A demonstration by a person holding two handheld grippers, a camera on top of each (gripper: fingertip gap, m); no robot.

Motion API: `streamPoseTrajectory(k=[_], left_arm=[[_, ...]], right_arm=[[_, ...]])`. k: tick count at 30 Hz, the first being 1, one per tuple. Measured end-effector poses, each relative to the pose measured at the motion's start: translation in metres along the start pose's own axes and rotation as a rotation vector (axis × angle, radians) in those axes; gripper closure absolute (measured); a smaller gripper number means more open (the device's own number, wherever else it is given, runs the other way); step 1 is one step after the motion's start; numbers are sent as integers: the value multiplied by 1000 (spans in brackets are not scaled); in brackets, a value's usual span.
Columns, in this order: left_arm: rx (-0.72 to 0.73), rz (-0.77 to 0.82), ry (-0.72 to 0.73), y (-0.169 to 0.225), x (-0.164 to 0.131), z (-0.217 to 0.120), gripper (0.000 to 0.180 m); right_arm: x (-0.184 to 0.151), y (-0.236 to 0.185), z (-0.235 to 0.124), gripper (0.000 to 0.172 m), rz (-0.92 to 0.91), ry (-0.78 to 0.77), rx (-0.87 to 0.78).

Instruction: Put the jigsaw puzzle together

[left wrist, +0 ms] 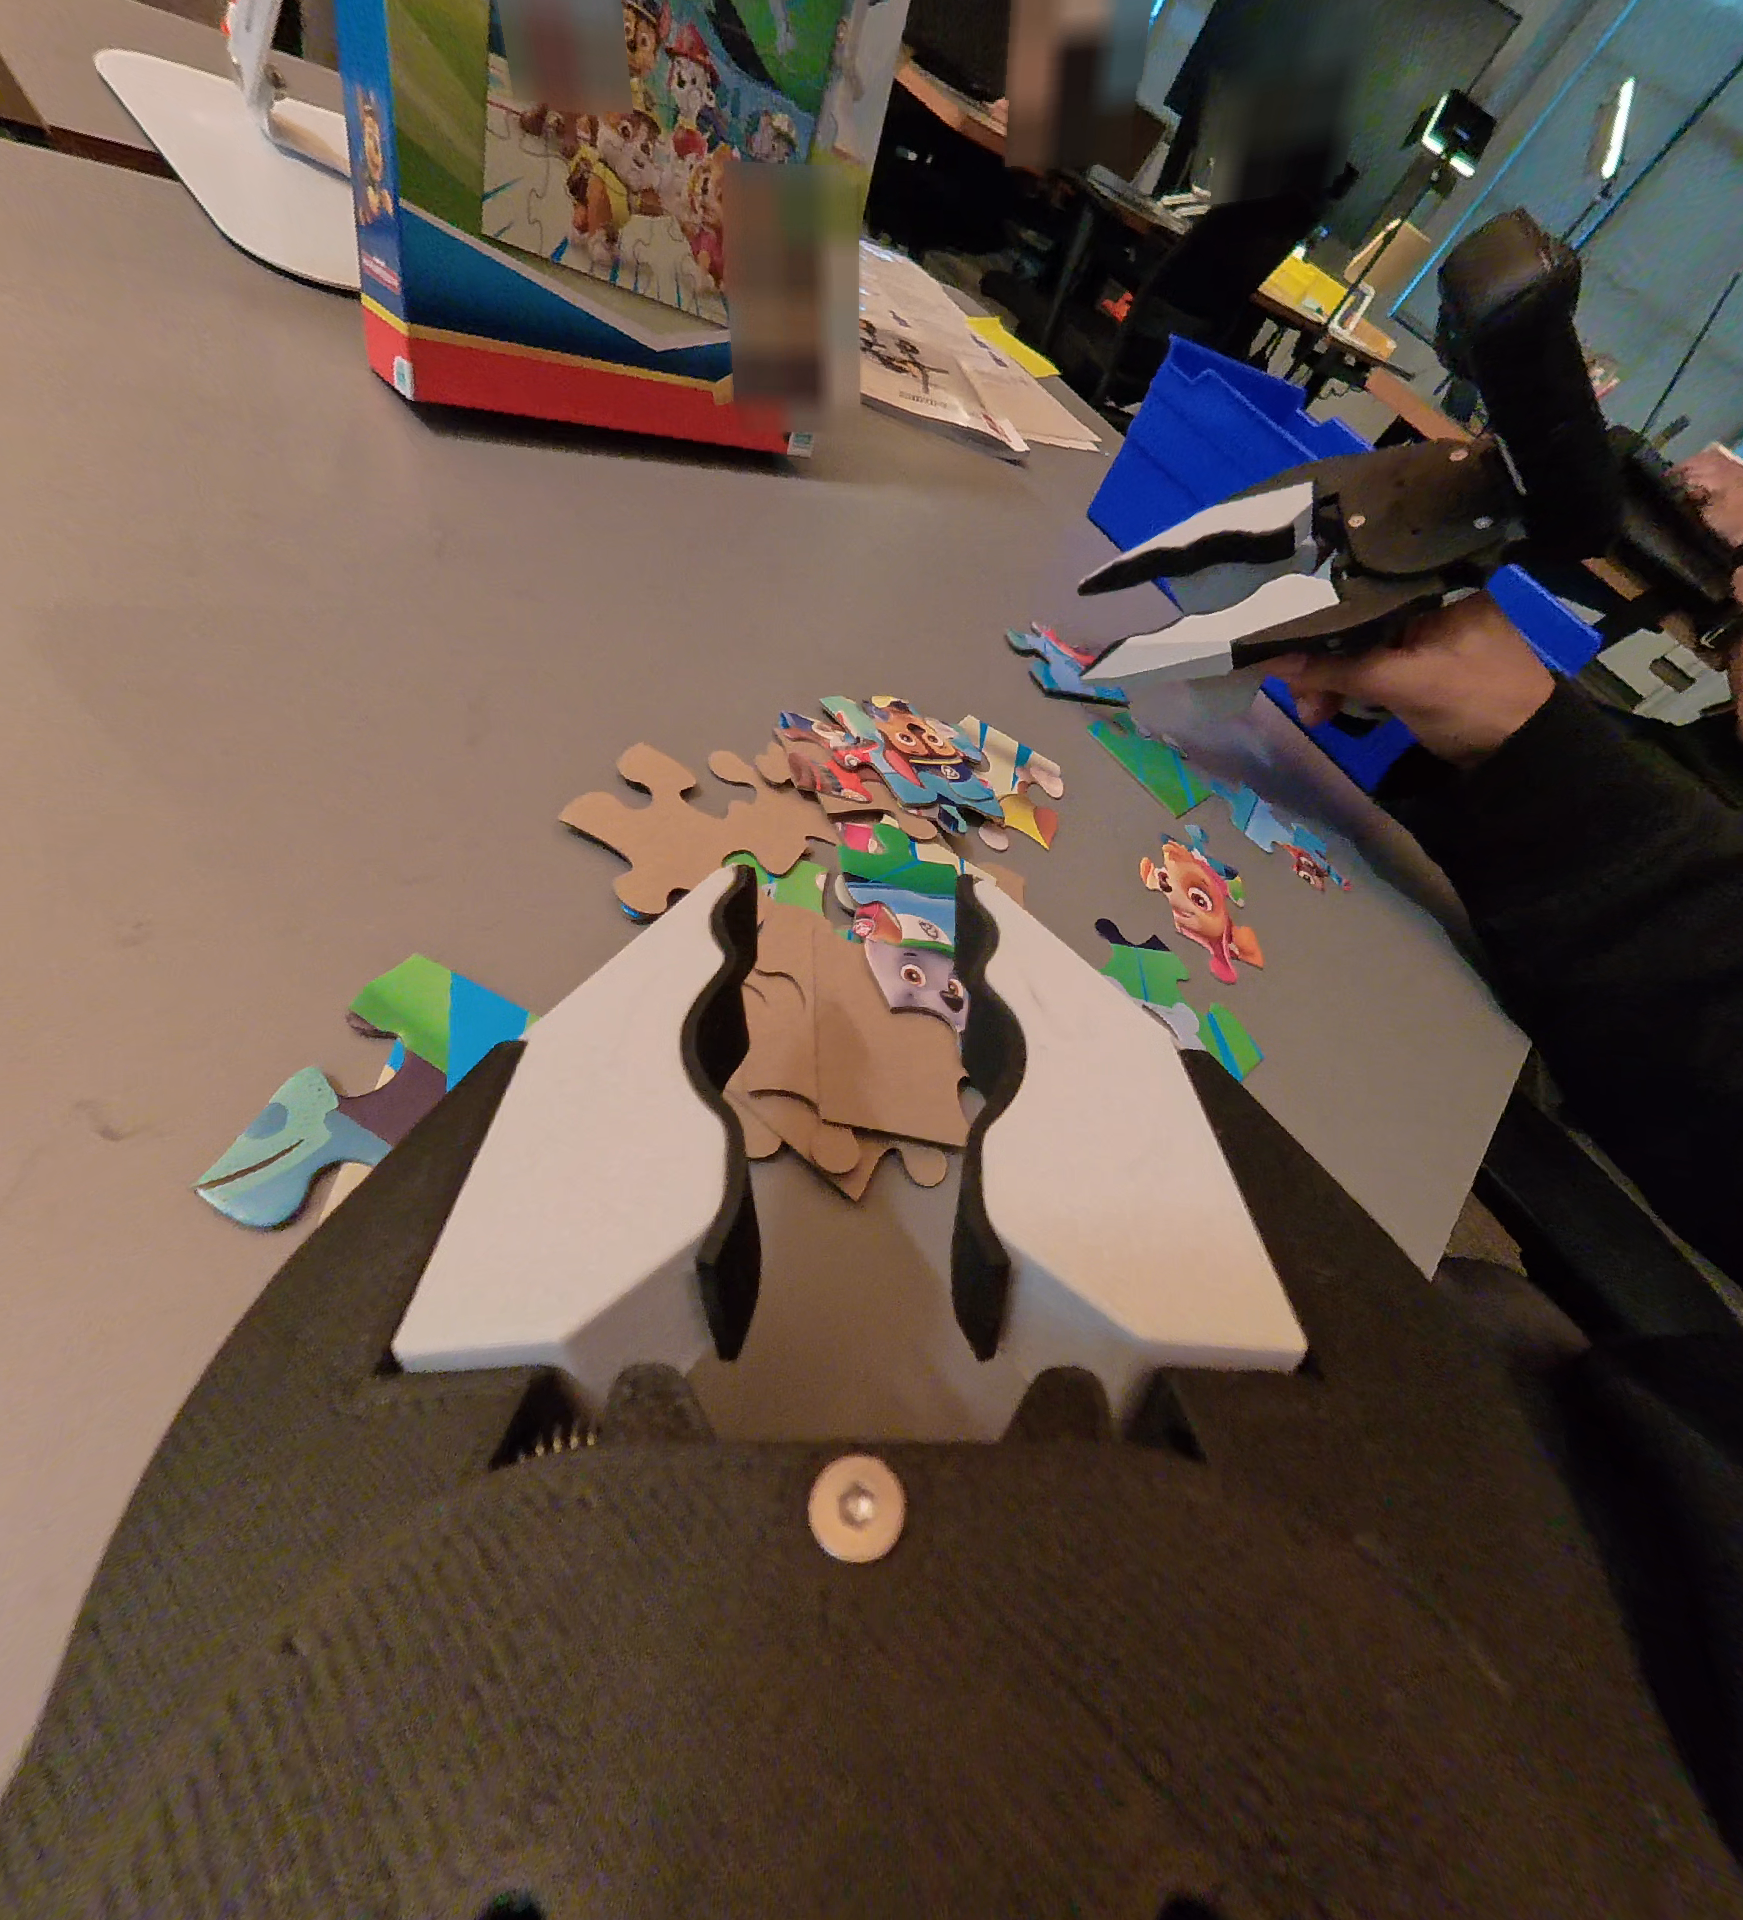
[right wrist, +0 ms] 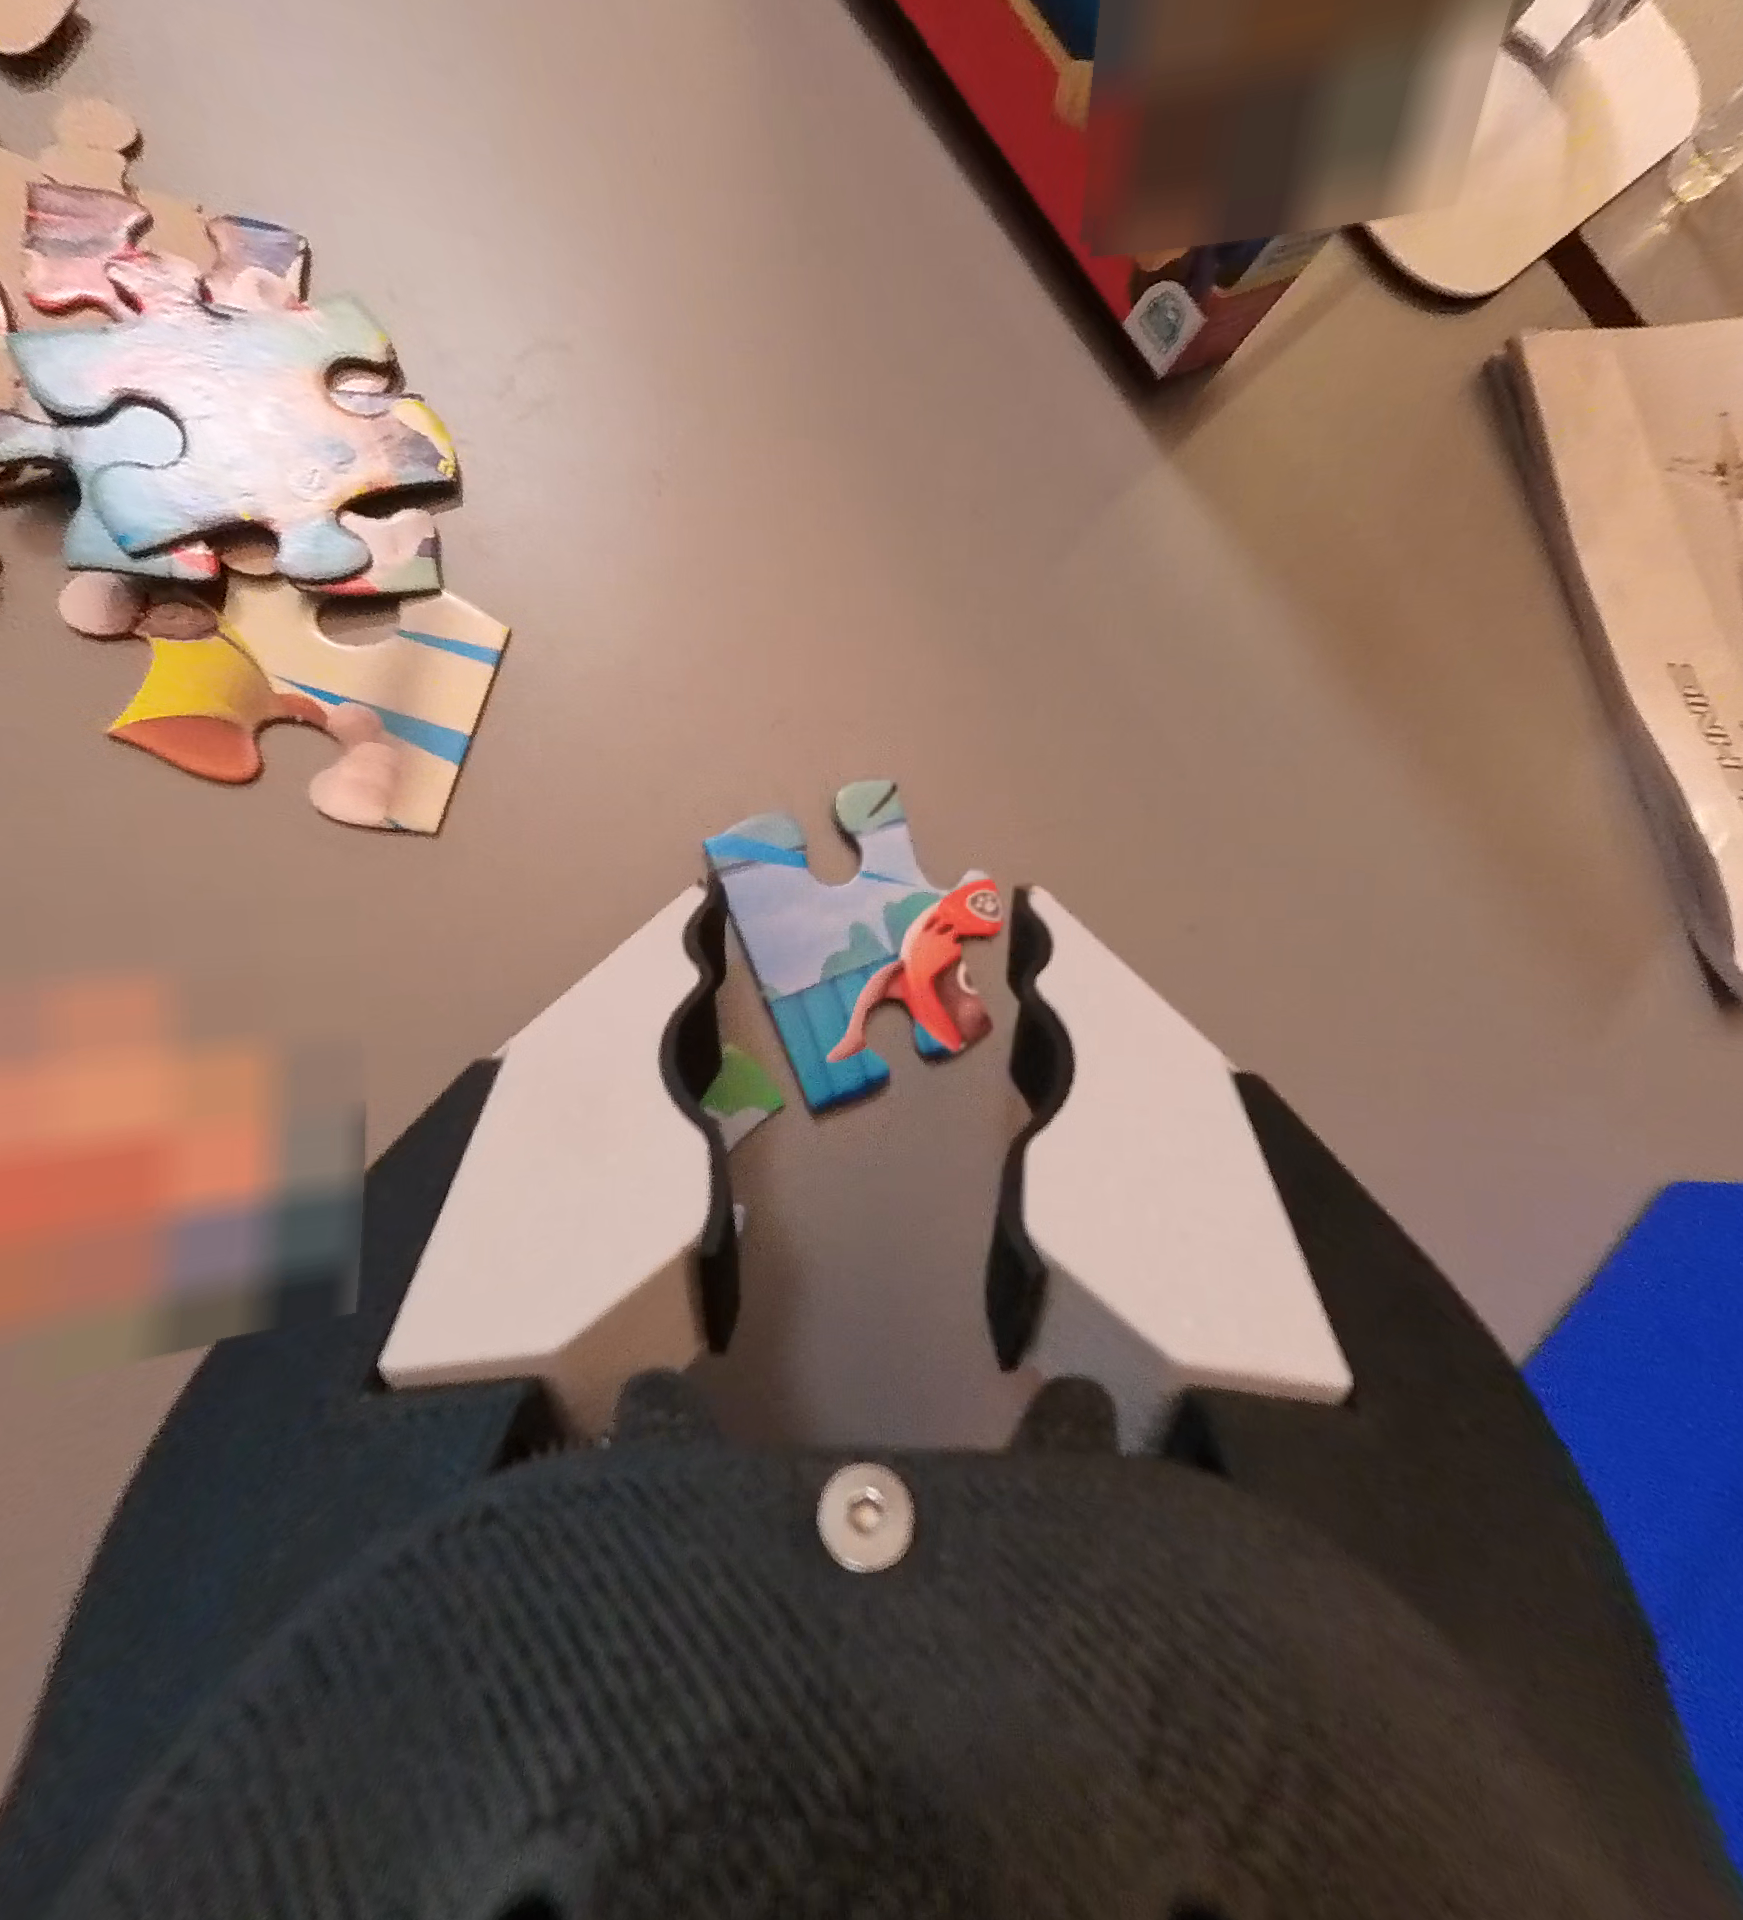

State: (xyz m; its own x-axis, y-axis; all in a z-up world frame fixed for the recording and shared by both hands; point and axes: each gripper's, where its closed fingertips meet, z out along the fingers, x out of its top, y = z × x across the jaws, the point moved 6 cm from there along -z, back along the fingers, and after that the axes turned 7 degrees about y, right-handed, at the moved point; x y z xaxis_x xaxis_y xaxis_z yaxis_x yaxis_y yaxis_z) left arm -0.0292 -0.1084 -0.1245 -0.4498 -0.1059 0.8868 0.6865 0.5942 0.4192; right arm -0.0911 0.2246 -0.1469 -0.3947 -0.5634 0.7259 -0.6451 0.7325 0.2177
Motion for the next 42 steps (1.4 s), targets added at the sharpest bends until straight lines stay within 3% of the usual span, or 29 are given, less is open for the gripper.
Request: streamPoseTrajectory(k=[6,13,17,21,24,33,36,39,42], left_arm=[[-32,11,9,4,-4,1,145],[-41,48,27,18,-3,-5,146],[21,83,36,28,-11,-22,146],[-8,-15,62,53,-19,-42,148],[41,40,26,67,-27,-54,146],[65,97,24,92,-41,-72,138],[76,160,39,84,-36,-69,132],[86,246,83,66,-32,-58,120],[47,250,79,55,-34,-41,113]], right_arm=[[22,-23,-15,116,9,76,-5],[61,-125,-20,118,83,253,141],[72,-172,-11,118,51,277,150],[81,-217,-14,120,16,326,251],[84,-236,-23,120,-49,339,245],[99,-248,-30,120,-32,323,282],[96,-243,-25,120,-53,302,255],[82,-235,-19,131,-61,336,200],[67,-228,-11,126,7,306,193]])
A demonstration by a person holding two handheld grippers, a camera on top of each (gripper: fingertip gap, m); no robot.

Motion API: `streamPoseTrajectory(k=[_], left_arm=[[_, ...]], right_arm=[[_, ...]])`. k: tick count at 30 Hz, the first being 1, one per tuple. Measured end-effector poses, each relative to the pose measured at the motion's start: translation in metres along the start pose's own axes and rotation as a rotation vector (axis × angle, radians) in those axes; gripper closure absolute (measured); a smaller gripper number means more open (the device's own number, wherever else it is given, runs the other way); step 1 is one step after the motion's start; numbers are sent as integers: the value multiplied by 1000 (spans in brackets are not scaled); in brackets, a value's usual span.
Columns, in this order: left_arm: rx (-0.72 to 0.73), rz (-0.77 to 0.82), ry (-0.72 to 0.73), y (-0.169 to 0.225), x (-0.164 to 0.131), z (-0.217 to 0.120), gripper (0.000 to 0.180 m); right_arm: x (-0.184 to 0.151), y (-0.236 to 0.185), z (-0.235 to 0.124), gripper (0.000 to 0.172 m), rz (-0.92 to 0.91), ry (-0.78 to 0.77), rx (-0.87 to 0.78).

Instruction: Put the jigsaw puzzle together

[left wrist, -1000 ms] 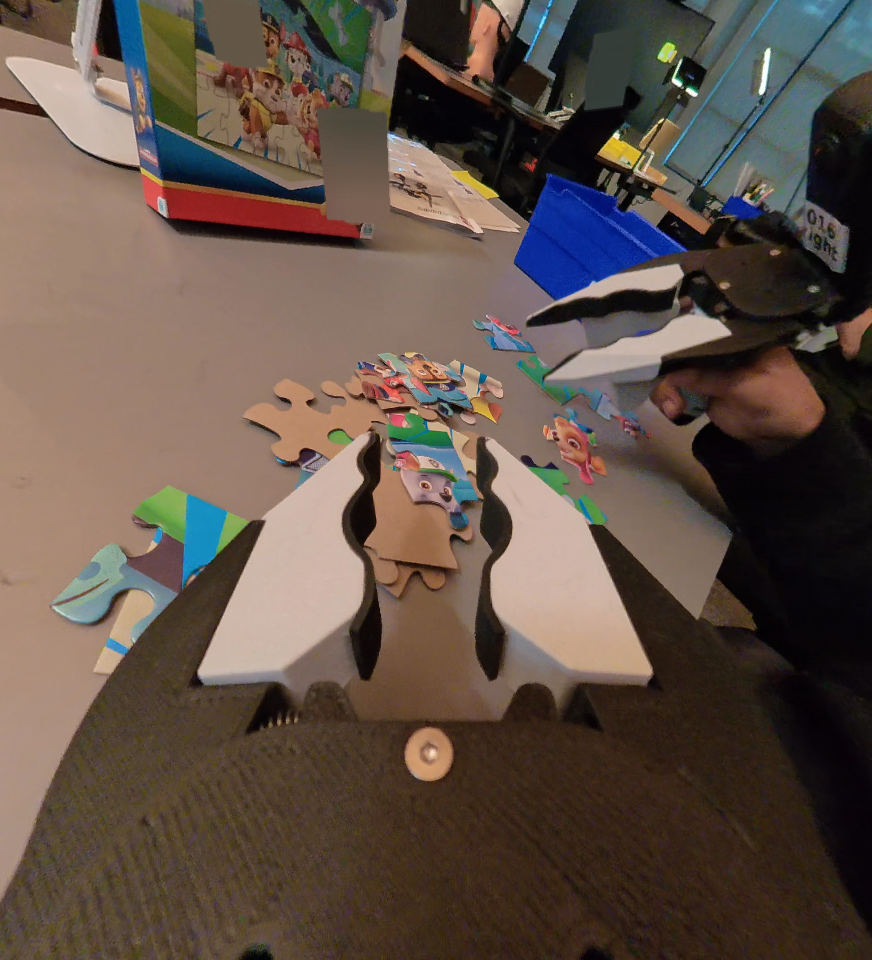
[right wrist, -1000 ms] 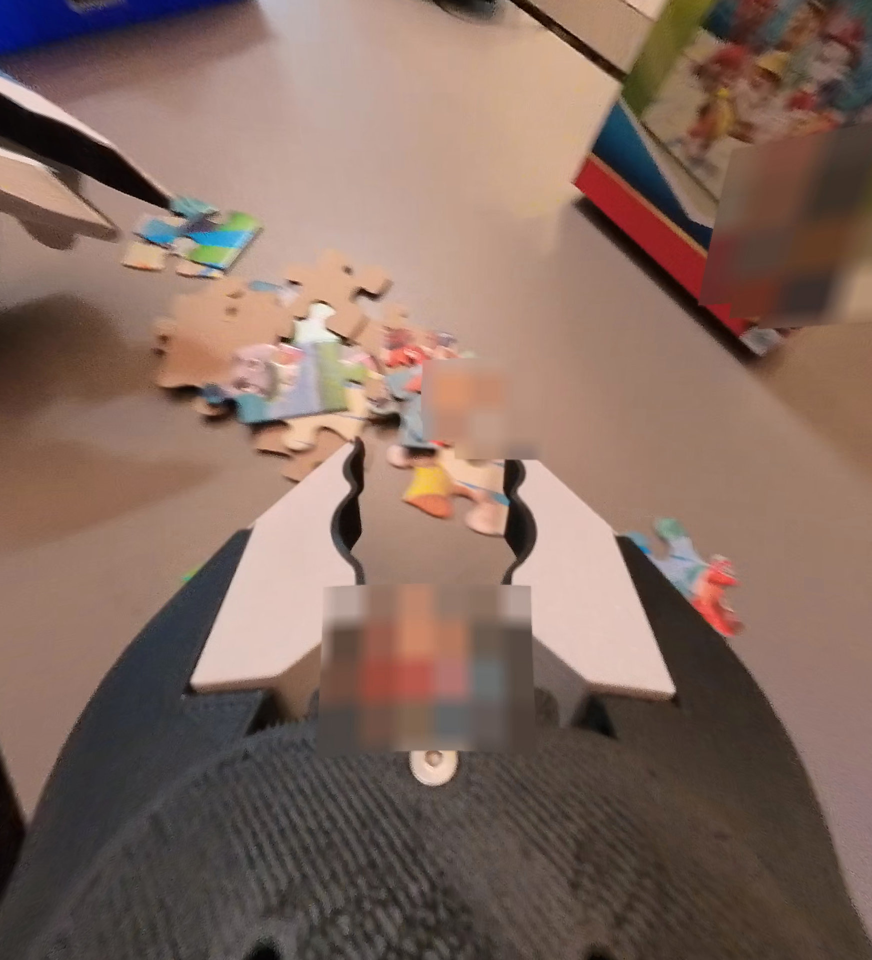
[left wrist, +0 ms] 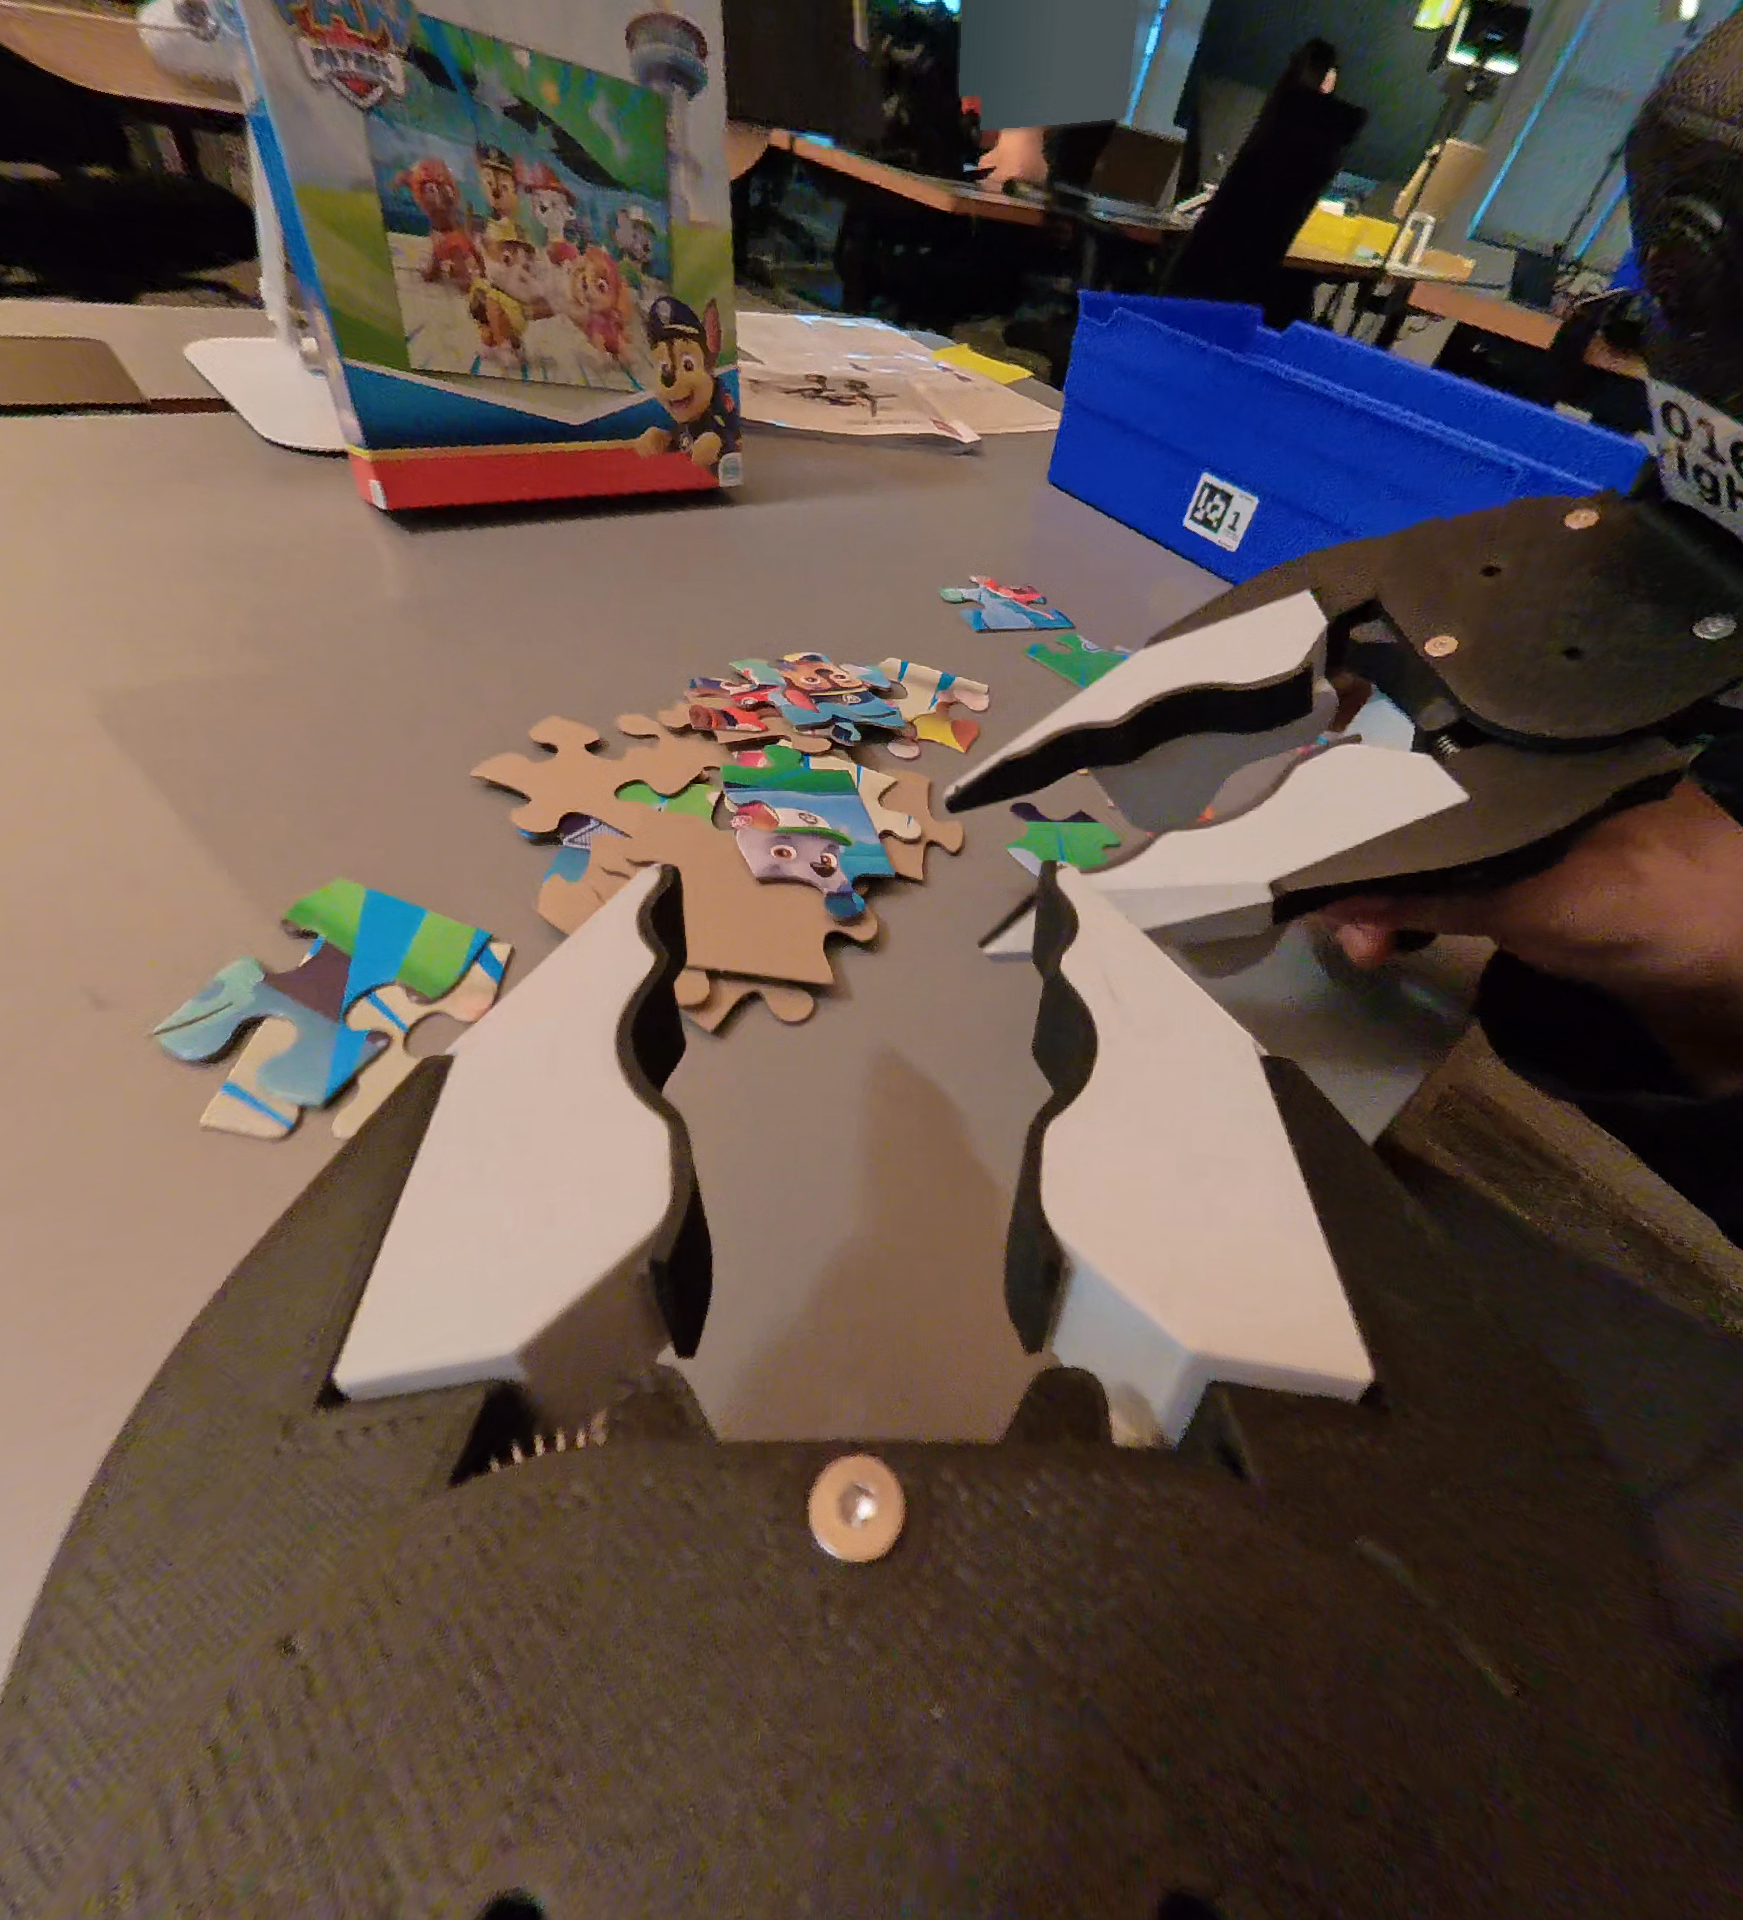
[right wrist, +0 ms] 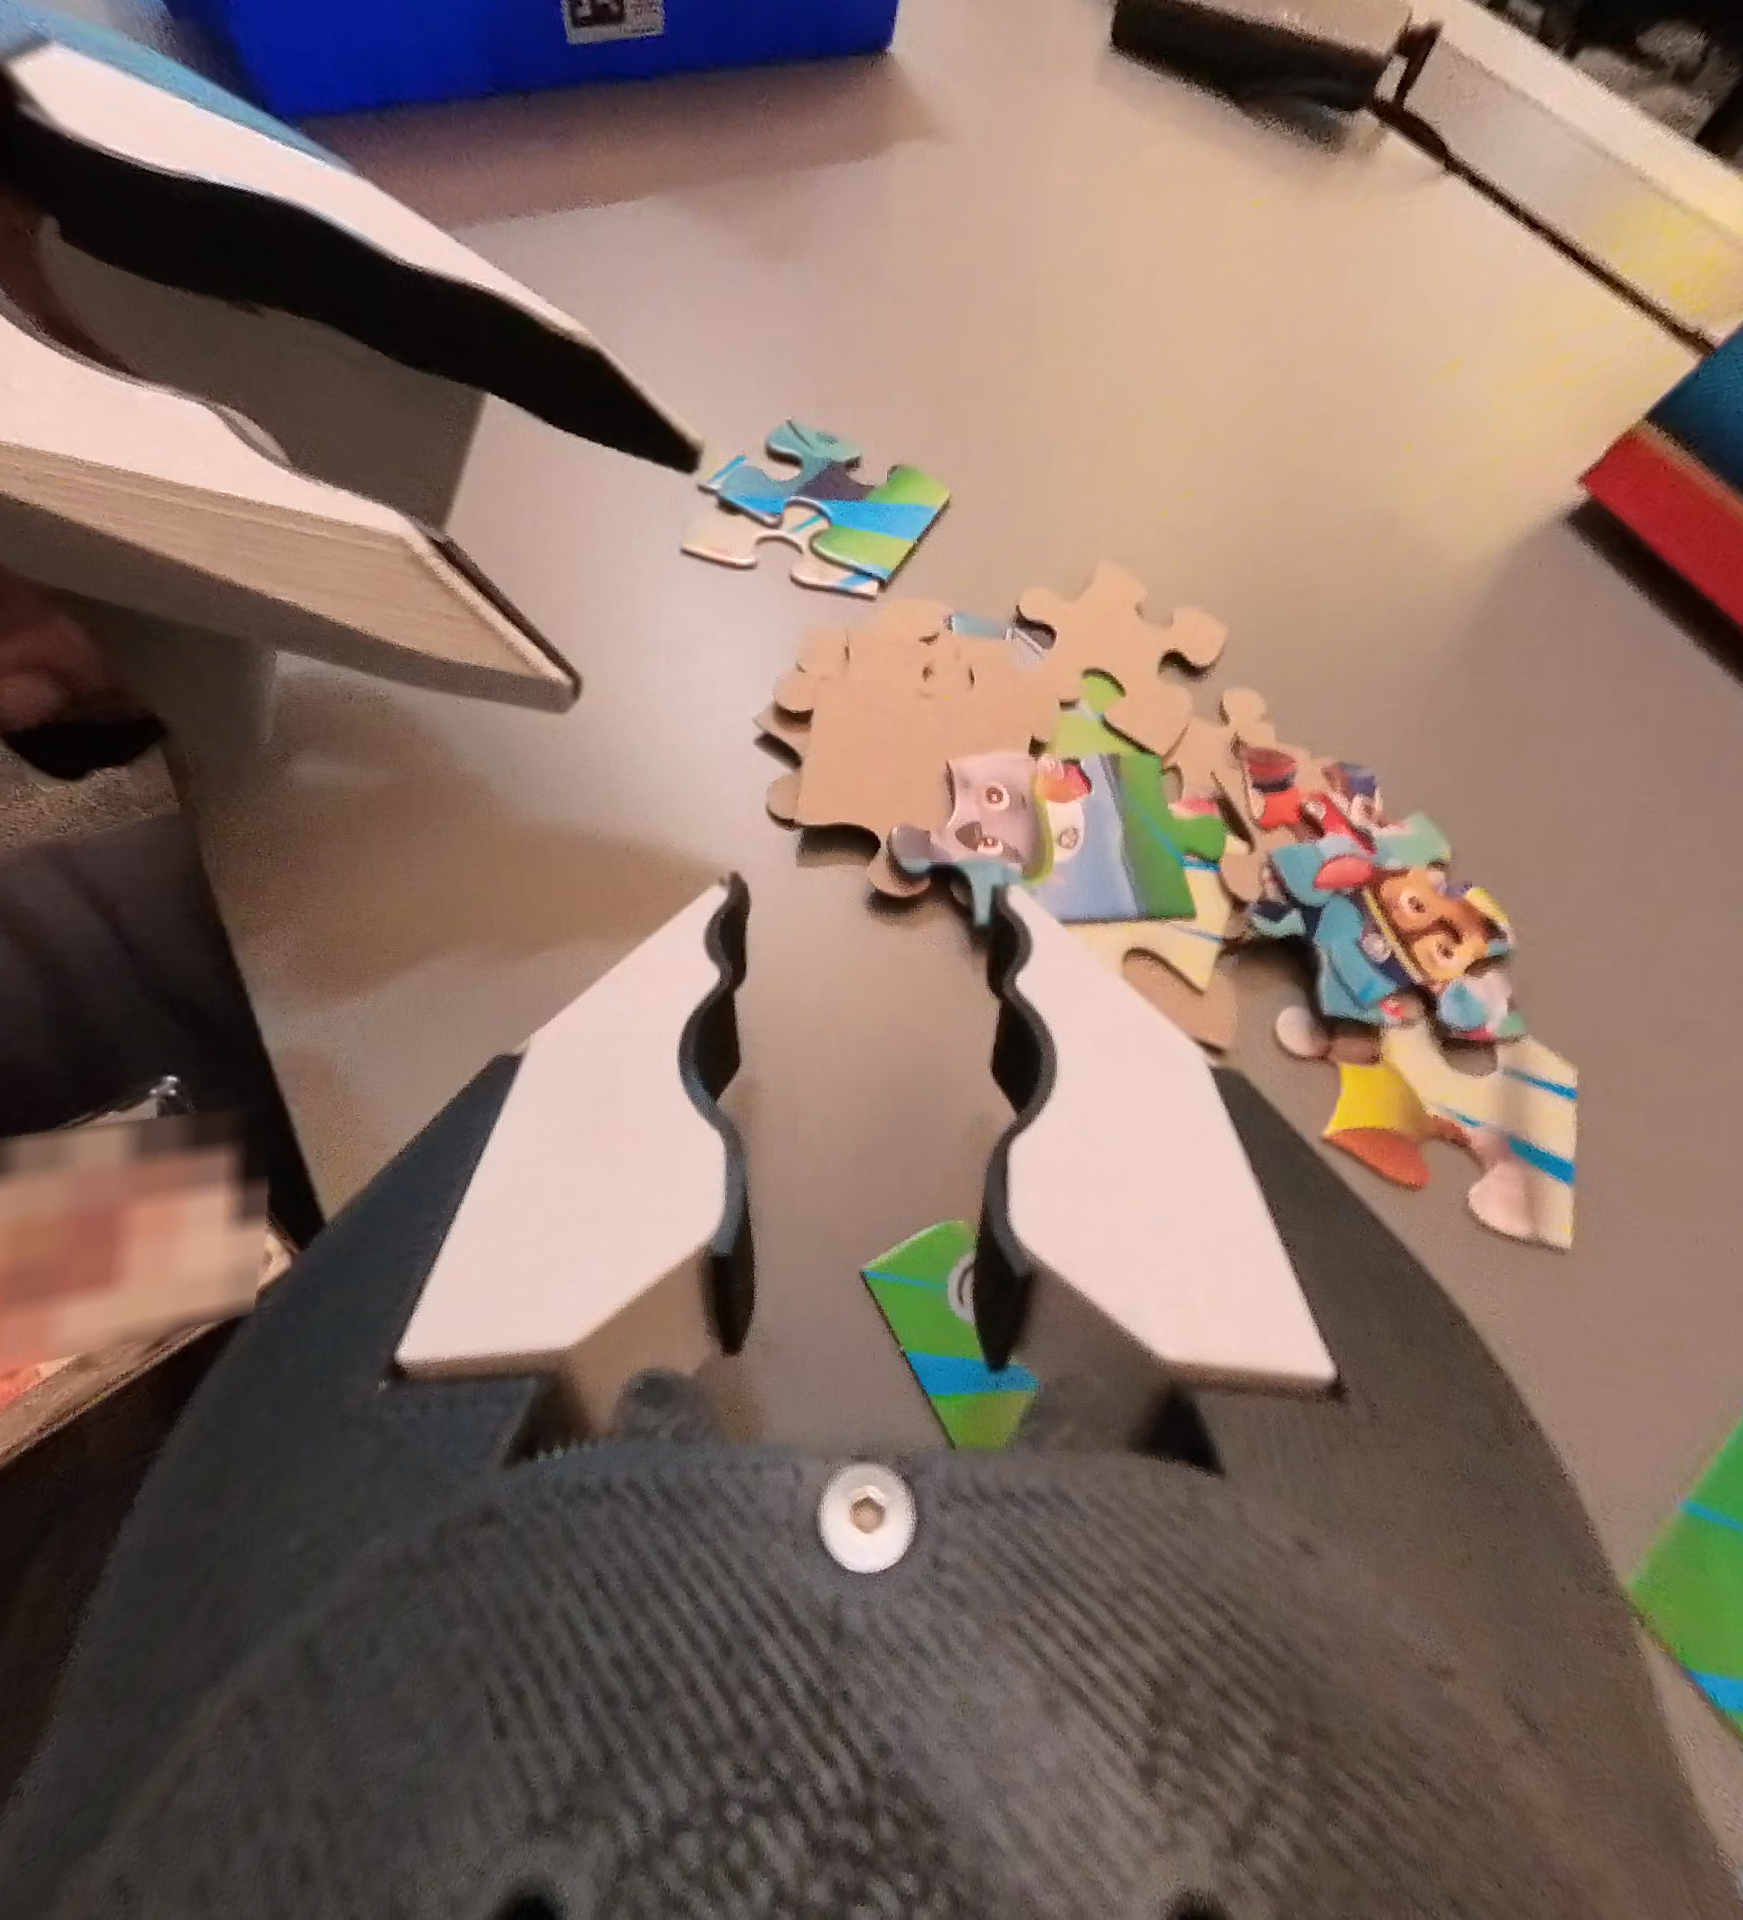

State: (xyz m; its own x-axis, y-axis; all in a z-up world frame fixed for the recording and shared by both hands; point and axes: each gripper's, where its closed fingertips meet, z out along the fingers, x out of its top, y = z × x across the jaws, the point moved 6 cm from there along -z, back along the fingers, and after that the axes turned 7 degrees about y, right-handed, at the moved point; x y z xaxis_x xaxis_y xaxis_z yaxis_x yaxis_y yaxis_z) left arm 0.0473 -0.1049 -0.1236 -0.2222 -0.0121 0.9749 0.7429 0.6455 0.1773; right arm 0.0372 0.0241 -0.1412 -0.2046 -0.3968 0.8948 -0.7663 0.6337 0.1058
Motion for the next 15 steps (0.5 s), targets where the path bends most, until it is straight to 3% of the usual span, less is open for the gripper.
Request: streamPoseTrajectory(k=[3,6,15], left_arm=[[-147,-89,1,2,5,9,110],[-90,-74,80,-13,15,10,113],[-39,-61,54,-27,15,15,109]], right_arm=[[-6,5,3,123,70,22,-2],[-6,8,5,121,85,24,-20],[0,14,4,126,80,82,-57]])
